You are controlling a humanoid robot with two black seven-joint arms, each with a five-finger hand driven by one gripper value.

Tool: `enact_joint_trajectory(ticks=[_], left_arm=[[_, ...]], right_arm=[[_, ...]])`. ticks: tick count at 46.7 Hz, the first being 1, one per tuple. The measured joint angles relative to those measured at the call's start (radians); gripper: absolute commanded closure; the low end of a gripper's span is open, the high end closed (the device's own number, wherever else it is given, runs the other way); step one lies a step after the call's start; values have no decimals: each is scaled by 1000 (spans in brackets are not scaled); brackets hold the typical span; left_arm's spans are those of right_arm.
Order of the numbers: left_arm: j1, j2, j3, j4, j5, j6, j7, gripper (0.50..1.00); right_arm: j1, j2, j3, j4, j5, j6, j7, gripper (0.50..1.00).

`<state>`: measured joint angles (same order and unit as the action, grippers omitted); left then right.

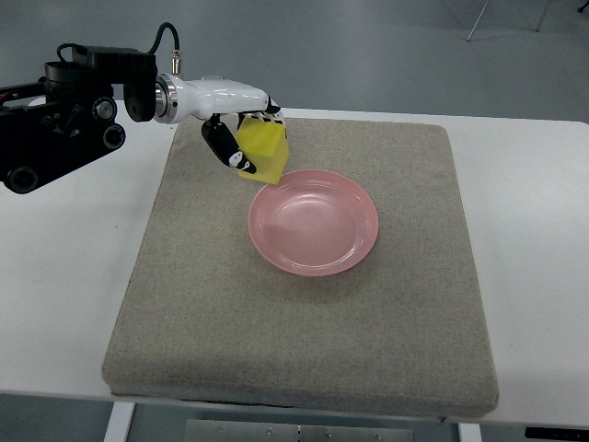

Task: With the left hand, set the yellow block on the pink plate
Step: 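Carry the yellow cube over the pink plate and lower it, then open the left hand to release the cube onto the plate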

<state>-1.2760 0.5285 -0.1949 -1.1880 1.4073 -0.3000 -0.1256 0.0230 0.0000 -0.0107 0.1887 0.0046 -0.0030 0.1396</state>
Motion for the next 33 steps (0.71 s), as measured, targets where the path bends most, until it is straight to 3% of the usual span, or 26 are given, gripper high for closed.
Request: enact_joint_trajectory(ticks=[6, 16, 24, 27, 30, 33], left_arm=[[6, -27, 3, -23, 8, -1, 1, 1000], [44, -144, 6, 26, 103, 0, 7, 1000], [53, -173, 56, 40, 118, 8, 10, 1000], [55, -174, 65, 43, 118, 12, 10, 903], [59, -174, 66, 46, 118, 14, 9, 710], [62, -174, 68, 57, 117, 17, 9, 605]], right_arm=[[0, 0, 0, 0, 0, 0, 0, 576], [0, 0, 0, 0, 0, 0, 0, 576], [0, 0, 0, 0, 0, 0, 0, 576], [0, 0, 0, 0, 0, 0, 0, 576], [0, 0, 0, 0, 0, 0, 0, 576], [0, 0, 0, 0, 0, 0, 0, 576]])
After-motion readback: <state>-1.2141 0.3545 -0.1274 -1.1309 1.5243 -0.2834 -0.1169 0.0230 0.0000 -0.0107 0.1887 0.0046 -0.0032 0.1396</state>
